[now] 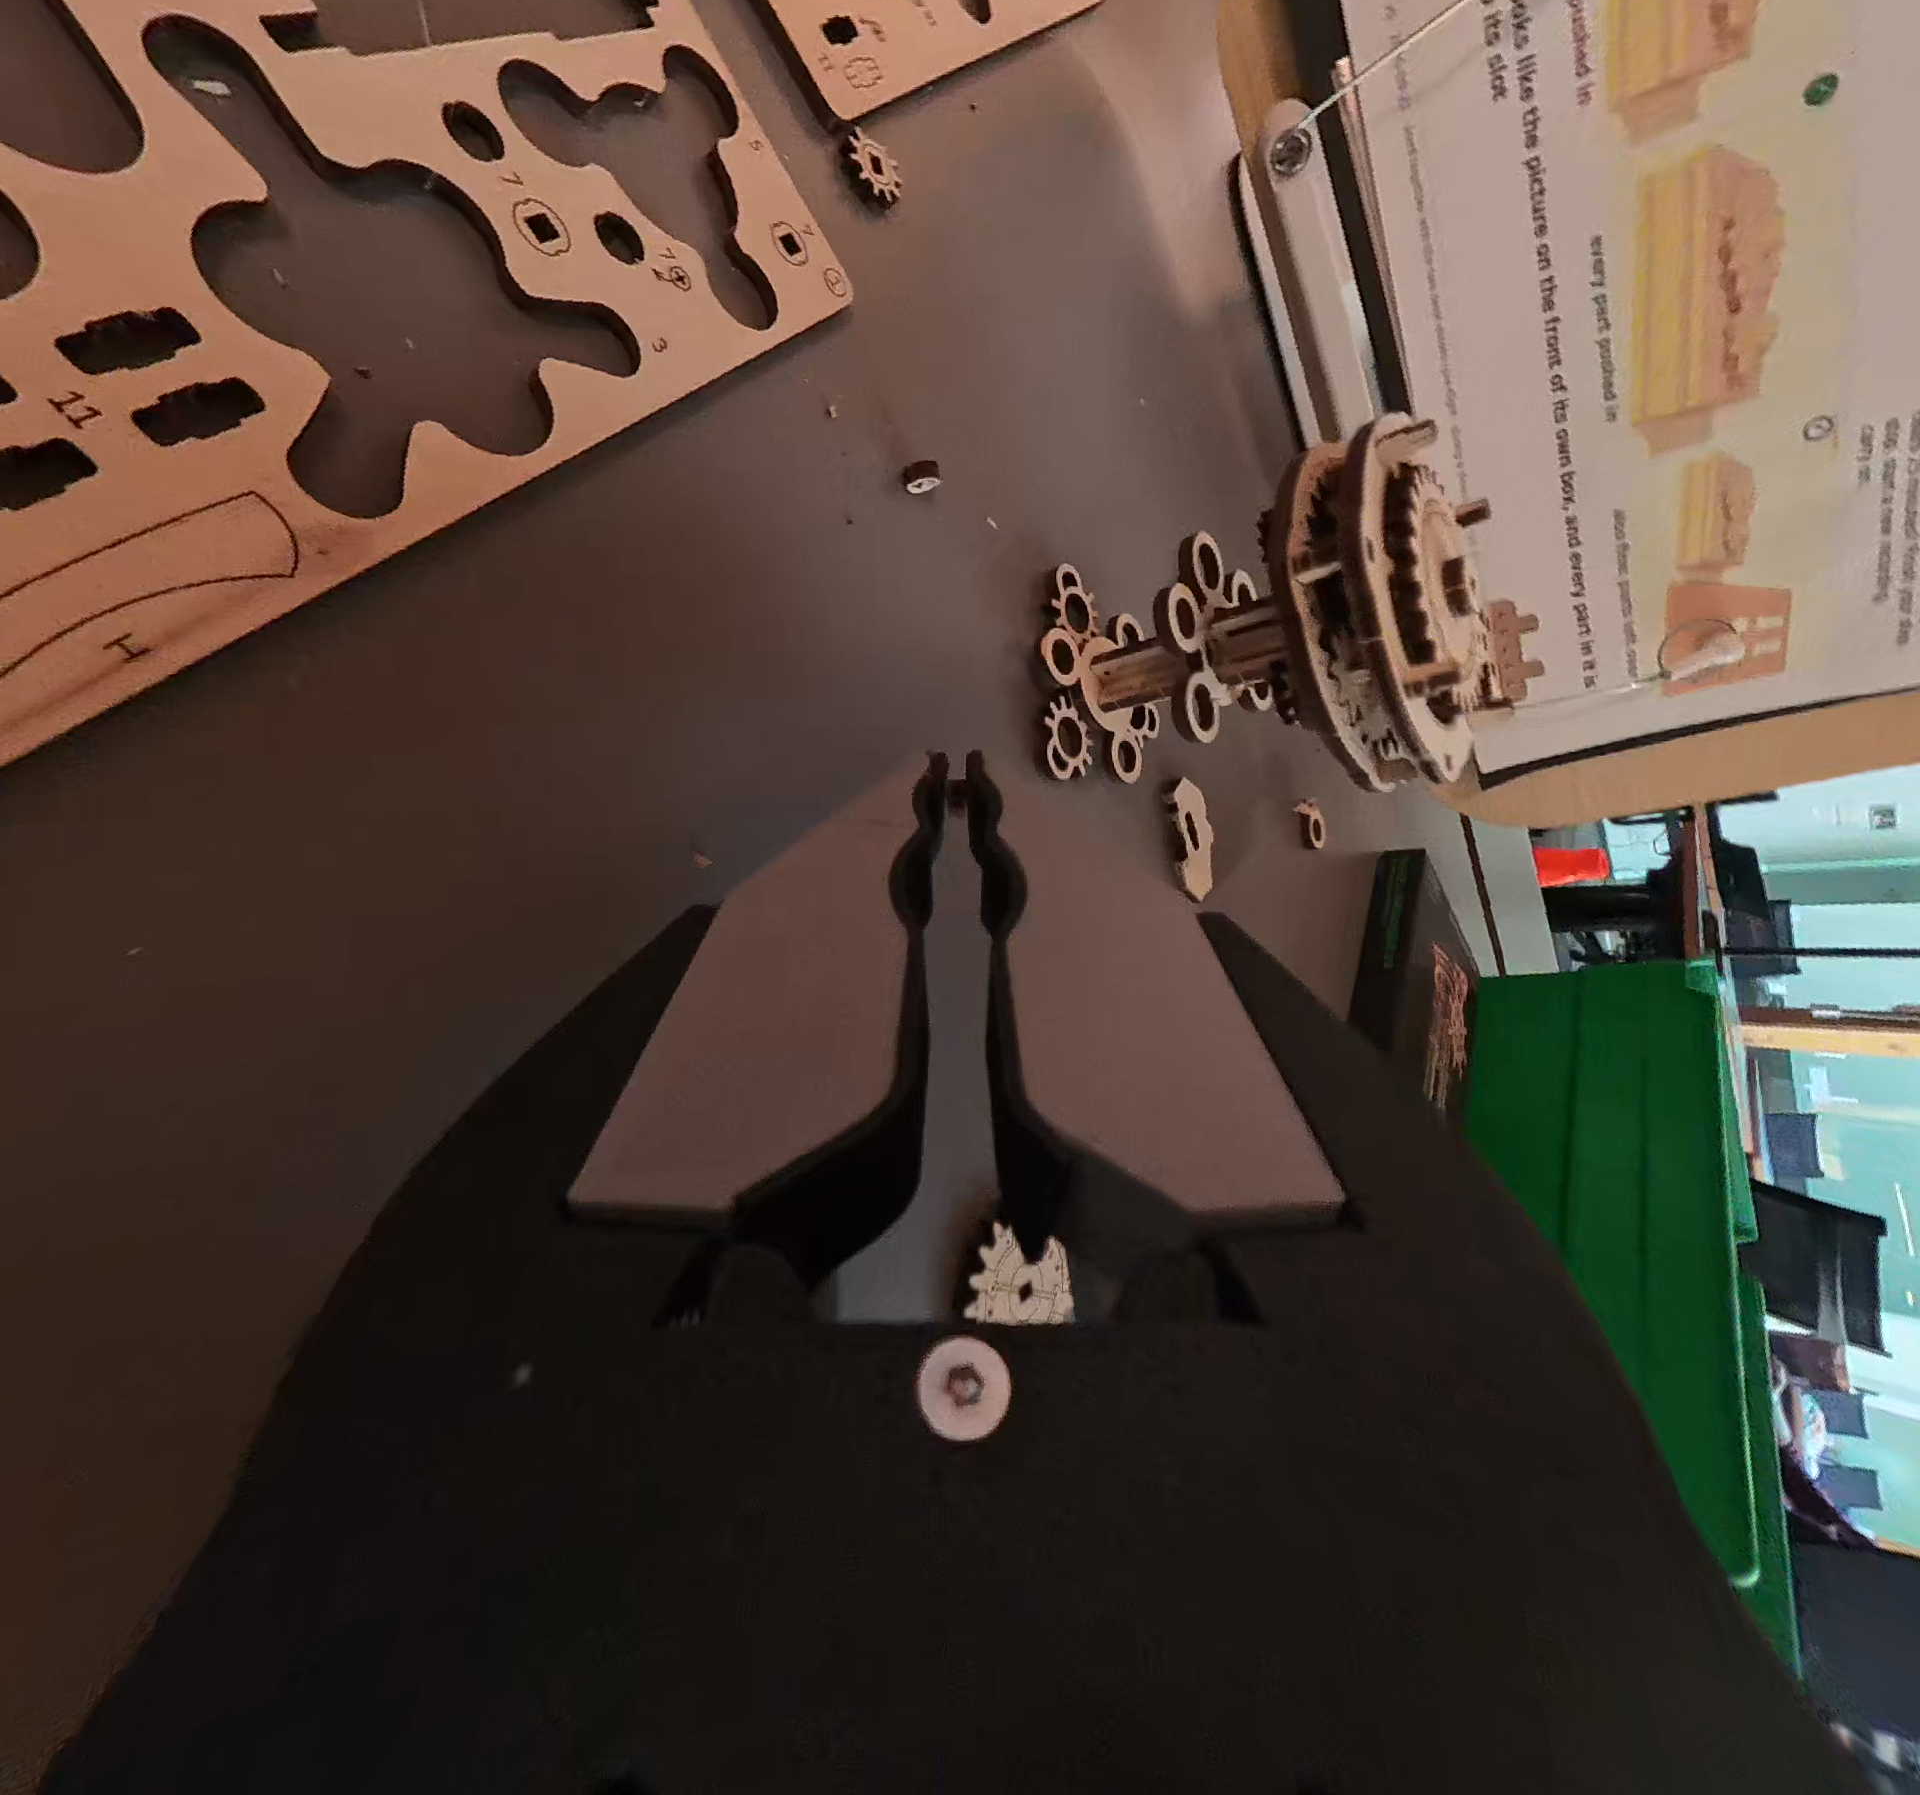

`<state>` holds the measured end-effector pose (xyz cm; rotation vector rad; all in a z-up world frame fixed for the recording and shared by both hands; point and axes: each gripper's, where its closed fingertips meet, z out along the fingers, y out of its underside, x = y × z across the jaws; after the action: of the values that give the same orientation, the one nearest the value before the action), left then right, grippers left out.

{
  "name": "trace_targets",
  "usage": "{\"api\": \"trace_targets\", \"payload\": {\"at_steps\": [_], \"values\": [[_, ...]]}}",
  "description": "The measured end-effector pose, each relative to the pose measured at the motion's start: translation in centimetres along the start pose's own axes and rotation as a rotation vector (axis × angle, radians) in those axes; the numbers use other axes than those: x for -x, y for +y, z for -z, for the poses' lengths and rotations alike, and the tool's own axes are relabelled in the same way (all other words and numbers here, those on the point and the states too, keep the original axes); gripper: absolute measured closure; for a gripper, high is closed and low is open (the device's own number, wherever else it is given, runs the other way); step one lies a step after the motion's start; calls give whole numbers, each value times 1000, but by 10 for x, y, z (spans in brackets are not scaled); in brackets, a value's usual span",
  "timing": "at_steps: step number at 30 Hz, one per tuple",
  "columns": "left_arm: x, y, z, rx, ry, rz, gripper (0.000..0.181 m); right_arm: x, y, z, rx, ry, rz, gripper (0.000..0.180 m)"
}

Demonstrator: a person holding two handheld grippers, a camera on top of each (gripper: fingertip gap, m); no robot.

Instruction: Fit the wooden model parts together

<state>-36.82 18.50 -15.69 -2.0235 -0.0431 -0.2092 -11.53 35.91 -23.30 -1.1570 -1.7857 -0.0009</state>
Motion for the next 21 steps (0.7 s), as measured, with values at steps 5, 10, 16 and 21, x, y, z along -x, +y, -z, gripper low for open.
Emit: {"api": "trace_targets", "payload": {"at_steps": [5,10,16,21], "values": [[5,4,-25,1,42,-13,119,1,2,2,-30,-28,2,179],[-4,25,-33,60,68,-86,119,9,8,7,-73,-117,-25,170],[-9,35,-38,107,98,-87,119,2,5,26,-164,-179,-135,156],[-46,28,-37,110,175,-125,119,12,-32,62,-251,-354,-473,135]]}}
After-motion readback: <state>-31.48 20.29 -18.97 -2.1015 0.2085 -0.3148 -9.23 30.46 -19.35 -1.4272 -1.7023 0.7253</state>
